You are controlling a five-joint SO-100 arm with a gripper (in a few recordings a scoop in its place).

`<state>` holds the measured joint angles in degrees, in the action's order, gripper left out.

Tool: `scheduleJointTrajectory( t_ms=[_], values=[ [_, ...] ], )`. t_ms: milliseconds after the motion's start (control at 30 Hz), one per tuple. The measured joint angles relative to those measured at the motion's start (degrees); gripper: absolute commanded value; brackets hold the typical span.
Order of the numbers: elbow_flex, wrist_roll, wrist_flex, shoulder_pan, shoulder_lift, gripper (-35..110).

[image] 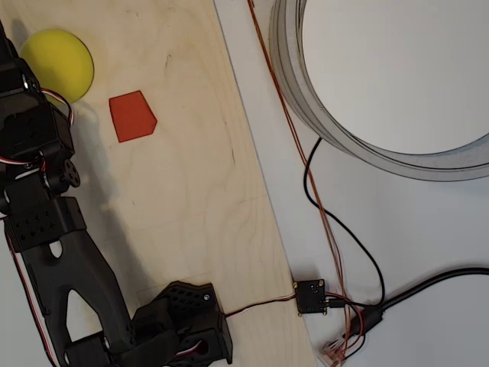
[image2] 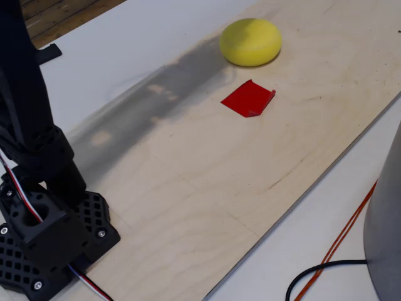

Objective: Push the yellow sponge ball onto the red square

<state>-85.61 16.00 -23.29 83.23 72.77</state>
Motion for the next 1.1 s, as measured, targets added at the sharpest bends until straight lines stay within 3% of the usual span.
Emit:
scheduleJointTrajectory(
  t_ms=[367,1100],
  values=[
    [15.6,6.9,-8.3,-0.8,-12.4,20],
    [17.5,16.8,-9.6,0.5,-21.9,20]
  ],
)
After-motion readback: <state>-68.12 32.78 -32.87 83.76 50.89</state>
